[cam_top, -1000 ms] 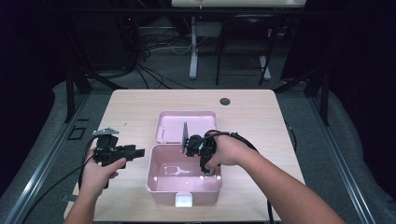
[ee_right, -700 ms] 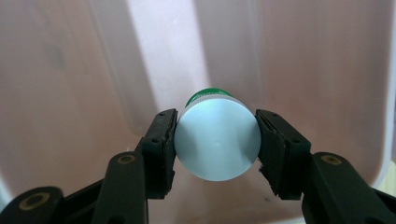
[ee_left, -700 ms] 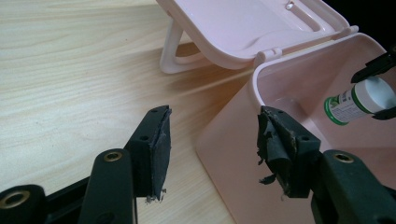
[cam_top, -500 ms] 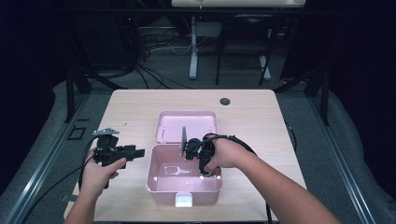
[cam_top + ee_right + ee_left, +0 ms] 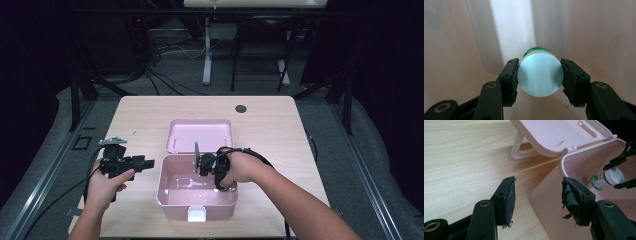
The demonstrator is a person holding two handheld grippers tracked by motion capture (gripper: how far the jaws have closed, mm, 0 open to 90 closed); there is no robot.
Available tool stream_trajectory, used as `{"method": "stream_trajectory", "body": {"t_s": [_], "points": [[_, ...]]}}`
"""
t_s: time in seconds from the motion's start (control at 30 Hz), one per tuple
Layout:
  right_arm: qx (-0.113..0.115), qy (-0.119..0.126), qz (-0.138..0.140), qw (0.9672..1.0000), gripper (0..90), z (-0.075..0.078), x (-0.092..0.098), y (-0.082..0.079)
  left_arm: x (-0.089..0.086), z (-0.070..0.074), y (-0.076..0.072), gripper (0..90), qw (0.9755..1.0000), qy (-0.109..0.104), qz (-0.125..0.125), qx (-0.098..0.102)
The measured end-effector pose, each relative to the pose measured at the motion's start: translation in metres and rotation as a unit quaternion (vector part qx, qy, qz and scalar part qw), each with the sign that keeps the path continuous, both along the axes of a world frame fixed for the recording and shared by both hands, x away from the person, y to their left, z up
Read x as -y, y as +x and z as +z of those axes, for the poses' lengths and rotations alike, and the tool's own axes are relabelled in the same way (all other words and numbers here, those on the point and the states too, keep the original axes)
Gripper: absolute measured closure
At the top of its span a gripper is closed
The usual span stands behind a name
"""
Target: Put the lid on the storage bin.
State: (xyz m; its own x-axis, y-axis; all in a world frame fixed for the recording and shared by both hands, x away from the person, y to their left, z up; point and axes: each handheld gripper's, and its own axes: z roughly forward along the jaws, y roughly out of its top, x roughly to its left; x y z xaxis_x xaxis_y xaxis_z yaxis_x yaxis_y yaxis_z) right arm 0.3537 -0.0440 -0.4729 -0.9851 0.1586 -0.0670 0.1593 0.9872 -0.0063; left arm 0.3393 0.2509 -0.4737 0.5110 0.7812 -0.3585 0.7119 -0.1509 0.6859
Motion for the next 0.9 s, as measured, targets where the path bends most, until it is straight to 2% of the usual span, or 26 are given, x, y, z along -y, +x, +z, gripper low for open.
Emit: {"method": "stream_trajectory", "body": {"t_s": [0.4, 0.9], "points": [[0.0, -0.007, 0.021, 0.9998, 50.3, -0.009, 0.001, -0.002, 0.0, -0.001, 0.001, 44.6, 1.0, 0.001, -0.003, -0.003], [-0.003, -0.017, 0.026, 0.9995, 50.3, -0.017, -0.002, -0.005, 0.002, -0.003, 0.001, 44.6, 0.9999, 0.002, -0.006, -0.008]]}}
